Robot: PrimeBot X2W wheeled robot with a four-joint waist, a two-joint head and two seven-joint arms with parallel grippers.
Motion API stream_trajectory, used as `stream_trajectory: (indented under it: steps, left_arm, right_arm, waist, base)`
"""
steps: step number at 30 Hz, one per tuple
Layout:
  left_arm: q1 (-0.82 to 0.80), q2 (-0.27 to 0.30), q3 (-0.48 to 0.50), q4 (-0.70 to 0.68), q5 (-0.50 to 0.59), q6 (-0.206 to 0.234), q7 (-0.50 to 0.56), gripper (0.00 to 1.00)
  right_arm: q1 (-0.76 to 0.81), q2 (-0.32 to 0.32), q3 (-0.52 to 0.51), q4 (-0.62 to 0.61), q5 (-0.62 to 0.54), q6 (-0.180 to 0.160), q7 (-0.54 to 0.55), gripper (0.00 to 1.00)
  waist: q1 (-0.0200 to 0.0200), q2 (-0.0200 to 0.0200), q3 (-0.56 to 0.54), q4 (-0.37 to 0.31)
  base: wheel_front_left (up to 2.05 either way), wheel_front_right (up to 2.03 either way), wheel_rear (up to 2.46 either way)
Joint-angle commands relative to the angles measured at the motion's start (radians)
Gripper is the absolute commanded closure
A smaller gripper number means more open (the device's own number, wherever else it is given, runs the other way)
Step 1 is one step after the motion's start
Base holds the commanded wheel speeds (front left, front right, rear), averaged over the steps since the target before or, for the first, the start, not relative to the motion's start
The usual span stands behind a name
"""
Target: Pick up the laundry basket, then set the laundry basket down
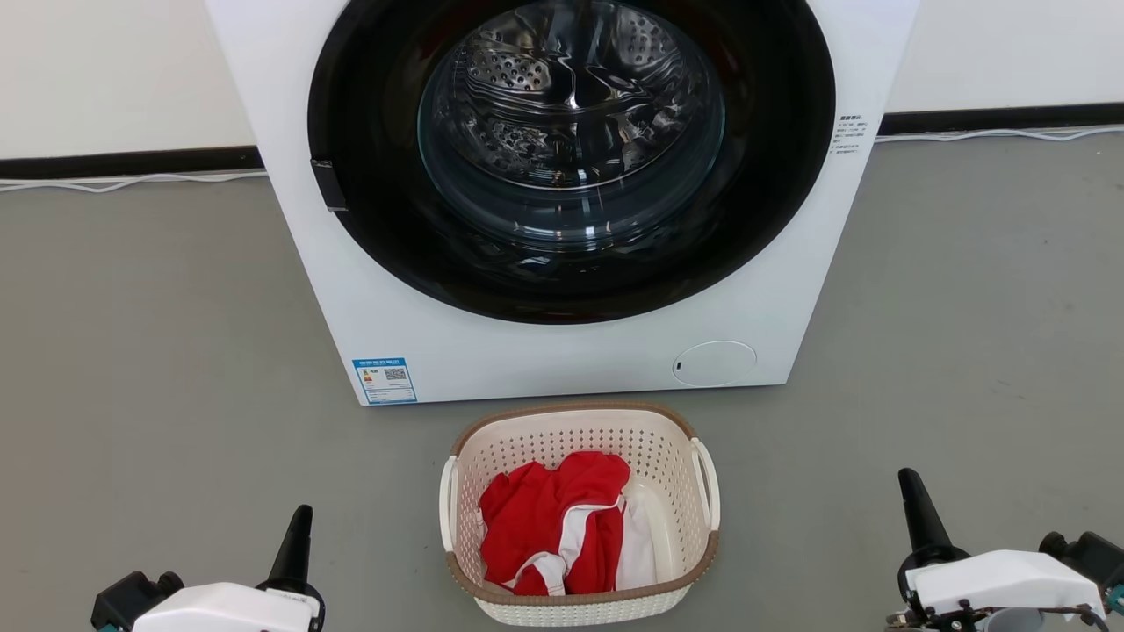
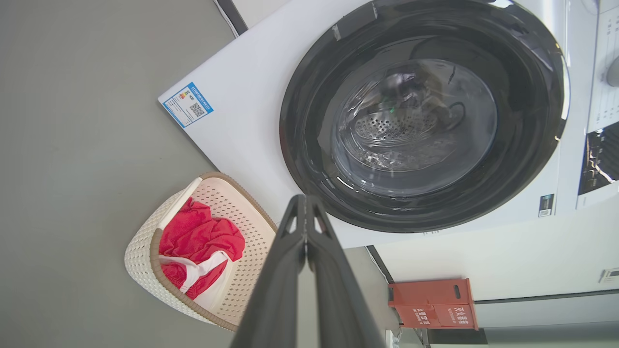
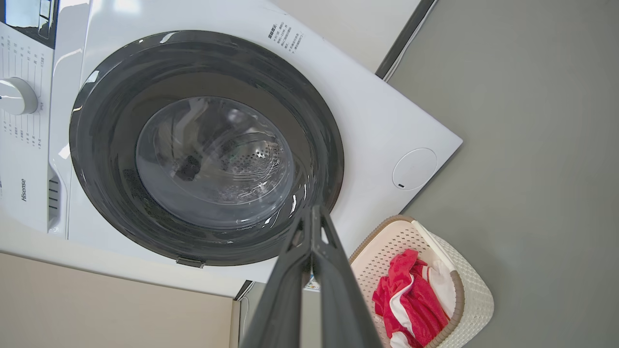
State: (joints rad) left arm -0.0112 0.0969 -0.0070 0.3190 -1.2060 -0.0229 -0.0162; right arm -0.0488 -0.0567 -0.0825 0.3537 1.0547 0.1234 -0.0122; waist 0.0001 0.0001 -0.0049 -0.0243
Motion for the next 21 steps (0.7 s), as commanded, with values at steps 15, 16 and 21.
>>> stream_trajectory:
  steps: [15,16,21]
  left_arm:
    - [-0.067,-0.012,0.06,-0.046,-0.154,-0.046,0.048,1.0]
    - [-0.068,-0.013,0.062,-0.047,-0.163,-0.048,0.051,1.0]
    - [-0.074,-0.019,0.073,-0.052,-0.208,-0.059,0.066,1.0]
  right_arm:
    - [-0.053,-0.002,-0.004,-0.061,0.21,0.006,0.048,1.0]
    - [-0.053,-0.002,-0.005,-0.063,0.222,0.006,0.051,1.0]
    - [-0.054,0.0,-0.01,-0.072,0.284,0.006,0.065,1.0]
  waist:
    - [-0.0001,-0.0001,0.003,0.009]
    - [-0.0001,-0.0001,0.003,0.009]
    - [-0.0001,-0.0001,0.004,0.012]
  base:
    - [0.0,0.0,0.0]
    - [0.0,0.0,0.0]
    - [0.0,0.0,0.0]
